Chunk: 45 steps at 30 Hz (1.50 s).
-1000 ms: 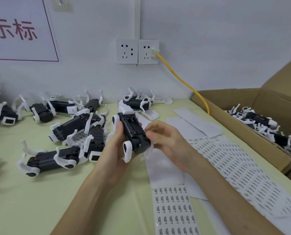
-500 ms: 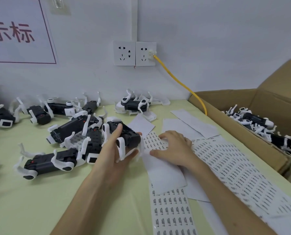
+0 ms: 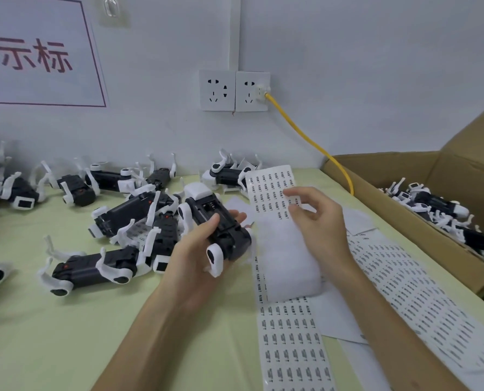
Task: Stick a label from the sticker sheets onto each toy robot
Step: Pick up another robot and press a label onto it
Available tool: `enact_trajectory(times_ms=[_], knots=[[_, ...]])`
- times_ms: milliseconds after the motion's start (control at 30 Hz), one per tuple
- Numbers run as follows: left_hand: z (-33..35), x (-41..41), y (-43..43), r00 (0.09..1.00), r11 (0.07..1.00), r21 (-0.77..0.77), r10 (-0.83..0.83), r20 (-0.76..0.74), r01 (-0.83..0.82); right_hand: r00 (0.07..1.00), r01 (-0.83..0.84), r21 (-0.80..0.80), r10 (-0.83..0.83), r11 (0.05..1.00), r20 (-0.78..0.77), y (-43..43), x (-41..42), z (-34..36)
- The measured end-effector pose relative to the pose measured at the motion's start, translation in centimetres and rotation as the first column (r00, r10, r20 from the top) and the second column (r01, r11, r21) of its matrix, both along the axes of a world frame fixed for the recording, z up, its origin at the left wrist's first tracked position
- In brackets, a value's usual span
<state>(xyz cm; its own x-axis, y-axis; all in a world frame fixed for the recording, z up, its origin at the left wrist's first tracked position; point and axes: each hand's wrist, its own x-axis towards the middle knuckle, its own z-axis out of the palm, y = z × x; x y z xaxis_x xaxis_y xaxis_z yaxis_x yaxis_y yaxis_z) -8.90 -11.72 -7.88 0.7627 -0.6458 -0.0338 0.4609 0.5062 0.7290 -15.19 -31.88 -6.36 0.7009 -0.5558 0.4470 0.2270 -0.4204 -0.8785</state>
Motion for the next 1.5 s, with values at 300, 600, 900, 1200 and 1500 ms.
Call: enact_trajectory(times_ms=[300, 600, 900, 1200, 1500], knots=[[0.8, -1.1, -0.2, 0.991, 0.997, 0.024, -0.070, 0.118, 0.067, 0.990, -0.139, -0.018, 0.139, 0.990, 0.013, 1.3, 0.0, 0.0], [0.8, -0.8, -0.4, 0.995, 0.999, -0.047, 0.026, 0.101, -0.021, 0.993, -0.096, -0.433, 0.118, 0.896, 0.024, 1.8, -0.5, 0.3], [1.0, -0.9, -0.2, 0.993, 0.996, -0.070, -0.044, 0.114, 0.052, 0.998, -0.049, -0.446, 0.061, 0.894, 0.013, 1.7, -0.5, 0.3], [1.1, -1.1, -0.2, 0.994, 0.997, -0.055, -0.051, 0.096, 0.056, 0.995, -0.087, -0.382, 0.099, 0.920, 0.012, 1.8, -0.5, 0.3], [1.1, -1.1, -0.3, 0.992, 0.996, -0.050, -0.067, 0.104, 0.073, 0.989, -0.126, -0.382, 0.146, 0.916, 0.023, 1.3, -0.5, 0.1]])
